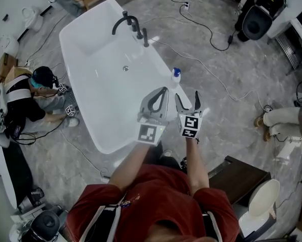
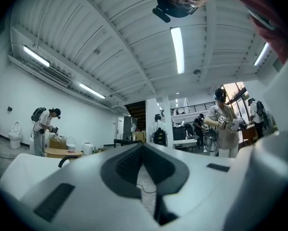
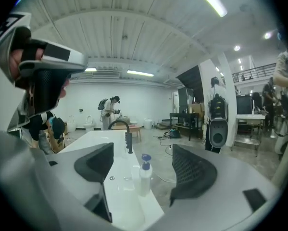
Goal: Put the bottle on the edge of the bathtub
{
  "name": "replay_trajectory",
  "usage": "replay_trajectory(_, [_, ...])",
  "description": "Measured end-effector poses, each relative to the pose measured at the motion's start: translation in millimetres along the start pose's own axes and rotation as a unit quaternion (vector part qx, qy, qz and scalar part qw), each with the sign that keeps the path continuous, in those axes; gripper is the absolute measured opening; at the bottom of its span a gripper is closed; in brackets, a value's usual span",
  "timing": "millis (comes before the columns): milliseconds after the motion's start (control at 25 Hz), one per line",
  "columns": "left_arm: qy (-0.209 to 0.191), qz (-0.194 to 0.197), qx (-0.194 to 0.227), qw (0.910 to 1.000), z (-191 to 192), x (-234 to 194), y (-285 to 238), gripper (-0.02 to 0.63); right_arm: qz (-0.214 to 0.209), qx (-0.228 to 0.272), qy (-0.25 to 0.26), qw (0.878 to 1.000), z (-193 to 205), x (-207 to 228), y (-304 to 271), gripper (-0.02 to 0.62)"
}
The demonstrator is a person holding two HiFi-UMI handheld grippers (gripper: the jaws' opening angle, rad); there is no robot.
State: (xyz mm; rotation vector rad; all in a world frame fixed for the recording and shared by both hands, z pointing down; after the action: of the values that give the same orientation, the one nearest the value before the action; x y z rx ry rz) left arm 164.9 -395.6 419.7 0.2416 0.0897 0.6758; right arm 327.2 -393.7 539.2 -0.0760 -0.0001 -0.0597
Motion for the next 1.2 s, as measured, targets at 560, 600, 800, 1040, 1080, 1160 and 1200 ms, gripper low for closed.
replay_trajectory(560, [-0.034, 0.006, 0.005, 0.9994, -27, 48, 70, 0.015, 0.028, 0.092, -0.001, 0.995, -86, -11, 141, 0.370])
replay_trajectory(600, [-0.032, 0.004, 0.005, 0.9995, -28, 49, 74, 0.015, 0.027, 0.095, -0.003, 0.995, -89, -14, 148, 0.370])
replay_trajectory(800, [-0.025, -0.006, 0.008, 0.9996, -39, 51, 90, 0.015, 0.012, 0.110, 0.003, 0.994, -105, -27, 164, 0.370])
replay_trajectory(1040, [-0.031, -0.005, 0.020, 0.9993, -55, 39, 95, 0.015, 0.010, 0.127, 0.008, 0.992, -125, -36, 166, 0.370])
replay_trajectory(1080, [-0.032, -0.006, 0.020, 0.9993, -56, 34, 96, 0.015, 0.010, 0.130, 0.008, 0.991, -129, -40, 168, 0.370])
replay_trajectory(1160, [-0.037, -0.008, 0.021, 0.9991, -61, 21, 99, 0.015, 0.009, 0.136, 0.009, 0.991, -135, -50, 168, 0.370])
replay_trajectory(1200, [-0.040, -0.010, 0.022, 0.9989, -63, 13, 101, 0.015, 0.006, 0.137, 0.010, 0.990, -138, -57, 166, 0.370])
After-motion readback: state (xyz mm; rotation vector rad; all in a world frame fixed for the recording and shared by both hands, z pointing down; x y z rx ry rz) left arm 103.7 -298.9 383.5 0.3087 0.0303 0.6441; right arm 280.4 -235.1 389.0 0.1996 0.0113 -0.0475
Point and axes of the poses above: the fingertips, and each gripper's own axes: y backward along the fingers, x to its right, z out of its underside, the point moved 9 cm from there along y, backward along the fingers, and after that the axes turned 8 degrees about x, right-handed, at the moved point
